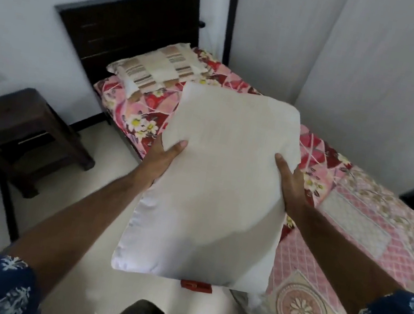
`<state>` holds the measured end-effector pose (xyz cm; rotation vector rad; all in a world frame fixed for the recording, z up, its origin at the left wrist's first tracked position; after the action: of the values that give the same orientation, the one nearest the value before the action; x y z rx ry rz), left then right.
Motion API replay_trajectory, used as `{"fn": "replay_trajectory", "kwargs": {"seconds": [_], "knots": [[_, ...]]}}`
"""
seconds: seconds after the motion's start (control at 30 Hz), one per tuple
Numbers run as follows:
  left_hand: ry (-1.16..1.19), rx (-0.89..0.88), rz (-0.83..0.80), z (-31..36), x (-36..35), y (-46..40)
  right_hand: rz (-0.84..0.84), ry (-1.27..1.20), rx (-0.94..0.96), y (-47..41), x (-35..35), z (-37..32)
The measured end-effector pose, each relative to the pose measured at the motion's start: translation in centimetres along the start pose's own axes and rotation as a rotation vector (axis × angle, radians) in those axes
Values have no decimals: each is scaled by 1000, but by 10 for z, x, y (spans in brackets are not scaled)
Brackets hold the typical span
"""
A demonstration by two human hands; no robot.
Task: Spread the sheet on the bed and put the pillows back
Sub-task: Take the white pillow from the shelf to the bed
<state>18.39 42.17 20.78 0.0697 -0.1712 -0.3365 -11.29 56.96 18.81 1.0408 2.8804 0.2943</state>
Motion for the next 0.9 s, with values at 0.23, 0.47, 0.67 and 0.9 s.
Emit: {"fn": "replay_trajectory", "kwargs": {"seconds": [0.23, 0.47, 0.67, 0.9], "knots": [[28, 22, 24, -21, 79, -143, -22, 62, -73, -123, -126, 14], [-42, -3, -75, 6, 163, -313, 48, 41, -178, -212, -268, 12], [-175, 8, -184, 18, 215, -450, 104, -34, -332, -290, -359, 23], [-280, -33, -263, -2, 227, -610, 123, -78, -526, -401, -443, 46]]}}
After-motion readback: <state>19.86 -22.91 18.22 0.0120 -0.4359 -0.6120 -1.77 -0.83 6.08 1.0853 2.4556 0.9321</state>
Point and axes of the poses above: each hand's wrist, its own y-axis away from the middle knuckle, its own x-axis out of the back of the hand, z = x × y, the point moved 3 cm from there along -y, towards the middle knuckle, and after that the axes turned 1 degree about x, right-handed, at the moved point
